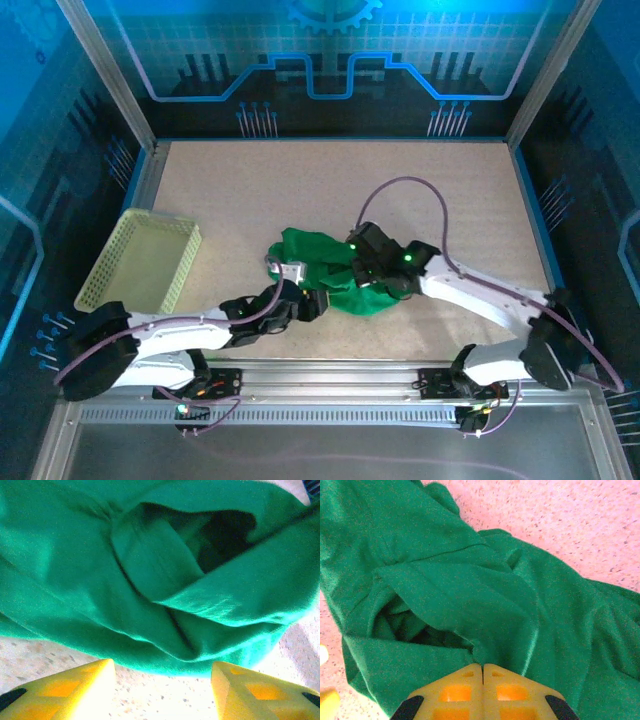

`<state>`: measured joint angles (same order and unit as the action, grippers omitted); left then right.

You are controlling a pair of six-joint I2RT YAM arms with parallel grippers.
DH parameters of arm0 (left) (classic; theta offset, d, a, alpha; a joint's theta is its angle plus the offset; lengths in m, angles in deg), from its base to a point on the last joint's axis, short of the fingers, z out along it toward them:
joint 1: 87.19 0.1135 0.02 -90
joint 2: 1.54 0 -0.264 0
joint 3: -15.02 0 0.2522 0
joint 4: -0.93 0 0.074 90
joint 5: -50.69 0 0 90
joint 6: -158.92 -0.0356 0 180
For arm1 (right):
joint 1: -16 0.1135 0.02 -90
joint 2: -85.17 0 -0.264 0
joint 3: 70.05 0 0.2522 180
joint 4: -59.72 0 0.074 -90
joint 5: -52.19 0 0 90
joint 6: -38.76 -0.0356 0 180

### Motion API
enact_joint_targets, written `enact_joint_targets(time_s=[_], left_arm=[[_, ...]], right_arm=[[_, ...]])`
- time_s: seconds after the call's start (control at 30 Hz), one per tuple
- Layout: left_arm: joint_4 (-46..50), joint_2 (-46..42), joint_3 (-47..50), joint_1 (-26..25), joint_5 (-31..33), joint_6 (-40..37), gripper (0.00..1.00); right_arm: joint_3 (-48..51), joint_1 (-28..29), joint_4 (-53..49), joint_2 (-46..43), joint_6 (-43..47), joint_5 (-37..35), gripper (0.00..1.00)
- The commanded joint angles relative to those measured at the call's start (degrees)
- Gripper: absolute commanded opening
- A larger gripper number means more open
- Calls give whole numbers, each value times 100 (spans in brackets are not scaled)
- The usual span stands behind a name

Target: Fold the inside-out t-shirt

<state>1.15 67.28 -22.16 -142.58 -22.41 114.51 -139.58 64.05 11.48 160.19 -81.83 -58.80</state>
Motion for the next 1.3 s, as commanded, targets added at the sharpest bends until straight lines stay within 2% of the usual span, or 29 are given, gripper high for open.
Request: enact_joint_targets(time_s=[0.0,0.2,0.3,0.47,0.6,0.67,0.7,0.77,0.83,0.97,1.03,1.13,1.27], left_arm=[[373,-355,76,361,-3,-168,61],[1249,-722,-144,1252,-120,-277,71],[1712,-819,-276,1664,-73,-301,74],[2371,-587,-634,2320,-122,-334,80],[2508,-100,-949,2563,-261,-460,82],[2578,278,-1191,2602,-394,-540,82],[2564,445,-1305,2601,-519,-602,83],[2513,802,-1507,2586,-840,-676,83],[2236,1022,-1584,2526,-1242,-789,83],[1915,1249,-1717,1985,-1339,-1041,86],[1880,1434,-1853,1683,-1337,-1153,86],[1716,1700,-1933,1338,-1328,-1187,86],[1604,2310,-2119,1235,-1509,-1012,83]], right_arm=[[415,-1,71,-464,-29,-207,0],[1369,-493,277,-1456,-430,-186,0],[1870,-941,299,-2062,-789,-152,0],[2417,-2229,-55,-2975,-1296,86,0],[2366,-3522,-528,-3328,-1389,276,0],[2327,-4226,-491,-3329,-1257,640,0],[2305,-4505,-369,-3250,-1123,912,9],[2039,-4757,-417,-2867,-881,1156,40],[1707,-4549,-525,-2505,-581,1023,55],[1212,-3262,-735,-2262,-281,22,74],[1085,-2674,-697,-2090,-215,-125,78],[1131,-1999,-240,-1623,-194,499,80],[1243,-943,555,-820,-317,889,83]])
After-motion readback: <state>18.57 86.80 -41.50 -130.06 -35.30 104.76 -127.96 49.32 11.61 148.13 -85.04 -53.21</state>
